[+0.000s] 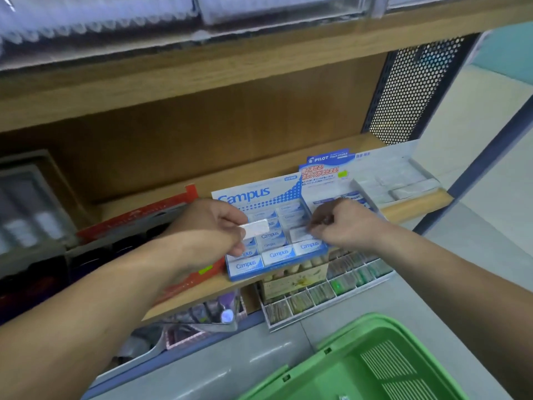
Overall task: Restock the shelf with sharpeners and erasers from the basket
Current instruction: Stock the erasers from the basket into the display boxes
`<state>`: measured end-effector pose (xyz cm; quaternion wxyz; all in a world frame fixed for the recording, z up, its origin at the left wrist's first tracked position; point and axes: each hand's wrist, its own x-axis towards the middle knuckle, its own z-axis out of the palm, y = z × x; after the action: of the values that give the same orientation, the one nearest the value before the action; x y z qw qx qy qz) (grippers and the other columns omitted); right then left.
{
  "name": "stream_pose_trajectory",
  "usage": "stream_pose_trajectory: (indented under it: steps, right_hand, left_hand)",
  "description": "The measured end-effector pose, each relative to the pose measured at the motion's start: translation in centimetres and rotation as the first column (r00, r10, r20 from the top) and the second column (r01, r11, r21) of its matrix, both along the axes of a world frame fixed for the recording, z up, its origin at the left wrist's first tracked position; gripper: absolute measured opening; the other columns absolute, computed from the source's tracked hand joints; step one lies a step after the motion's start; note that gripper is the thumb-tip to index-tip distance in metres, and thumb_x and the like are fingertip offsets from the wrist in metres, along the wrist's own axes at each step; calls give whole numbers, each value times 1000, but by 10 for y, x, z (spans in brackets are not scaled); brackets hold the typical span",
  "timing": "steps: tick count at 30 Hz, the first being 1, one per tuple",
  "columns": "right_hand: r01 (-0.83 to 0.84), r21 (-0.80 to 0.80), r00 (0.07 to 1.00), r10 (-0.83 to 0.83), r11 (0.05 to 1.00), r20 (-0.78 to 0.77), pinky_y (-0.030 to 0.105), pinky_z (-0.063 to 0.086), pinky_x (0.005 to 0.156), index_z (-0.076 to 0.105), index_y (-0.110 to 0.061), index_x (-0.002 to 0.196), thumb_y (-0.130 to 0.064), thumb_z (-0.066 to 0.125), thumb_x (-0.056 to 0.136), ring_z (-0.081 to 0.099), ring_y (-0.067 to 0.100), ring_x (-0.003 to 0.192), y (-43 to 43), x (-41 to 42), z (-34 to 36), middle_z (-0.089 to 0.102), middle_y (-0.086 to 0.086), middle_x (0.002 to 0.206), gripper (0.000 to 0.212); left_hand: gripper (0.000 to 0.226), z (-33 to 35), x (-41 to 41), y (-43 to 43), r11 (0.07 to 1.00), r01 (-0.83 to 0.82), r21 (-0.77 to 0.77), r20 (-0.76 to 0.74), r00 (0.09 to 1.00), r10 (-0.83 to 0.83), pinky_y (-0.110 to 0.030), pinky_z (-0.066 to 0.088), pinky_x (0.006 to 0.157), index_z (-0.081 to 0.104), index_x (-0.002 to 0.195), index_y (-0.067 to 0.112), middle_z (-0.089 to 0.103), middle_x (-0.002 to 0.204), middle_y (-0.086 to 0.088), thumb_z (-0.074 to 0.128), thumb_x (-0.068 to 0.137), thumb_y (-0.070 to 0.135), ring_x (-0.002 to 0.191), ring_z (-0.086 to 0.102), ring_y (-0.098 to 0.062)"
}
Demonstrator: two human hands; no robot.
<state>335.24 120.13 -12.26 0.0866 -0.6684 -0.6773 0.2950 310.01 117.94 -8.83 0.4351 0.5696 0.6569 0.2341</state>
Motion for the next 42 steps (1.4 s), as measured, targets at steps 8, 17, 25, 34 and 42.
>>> stream_pose_trajectory:
  steps: [8,17,25,34,42]
  right_hand:
    - [-198,-4,979,198,980,42,17,39,91,73,-42,112,-29,61,99,57,14,105,6,-1,-4,43,-15,103,21]
    - [95,149,946,-43,984,-321,33,52,68,73,-29,104,-40,74,89,64,19,69,2,48,10,71,6,82,18]
    - [349,399,936,-337,848,-102,36,50,95,67,-29,124,-33,68,91,61,19,110,-9,174,-22,63,-7,109,33]
    - [296,492,954,-282,819,-104,43,38,114,71,-23,124,-46,66,90,43,28,136,-4,181,-69,55,8,138,42]
    - [343,431,939,-309,835,-149,37,39,111,64,-25,134,-38,67,93,41,19,137,-6,180,-55,52,0,142,43]
  left_hand:
    - [13,-1,19,0,1000,6,6,37,999,-7,-28,62,74,70,102,17,76,71,-4,67,96,5,64,75,-16]
    - [11,2,61,7,995,56,82,29,998,-59,-28,61,74,77,96,29,76,92,6,79,90,20,78,74,-16]
    - [6,-7,195,78,964,203,171,-23,979,-202,-18,53,62,72,93,23,74,84,3,76,91,19,68,69,-13]
    - [9,-42,256,107,926,349,148,-243,920,-308,-20,50,78,79,92,23,73,90,10,75,87,16,90,67,-9]
    - [21,-40,265,106,898,433,77,-382,845,-374,-25,51,84,79,102,22,73,106,6,81,86,35,100,67,-16]
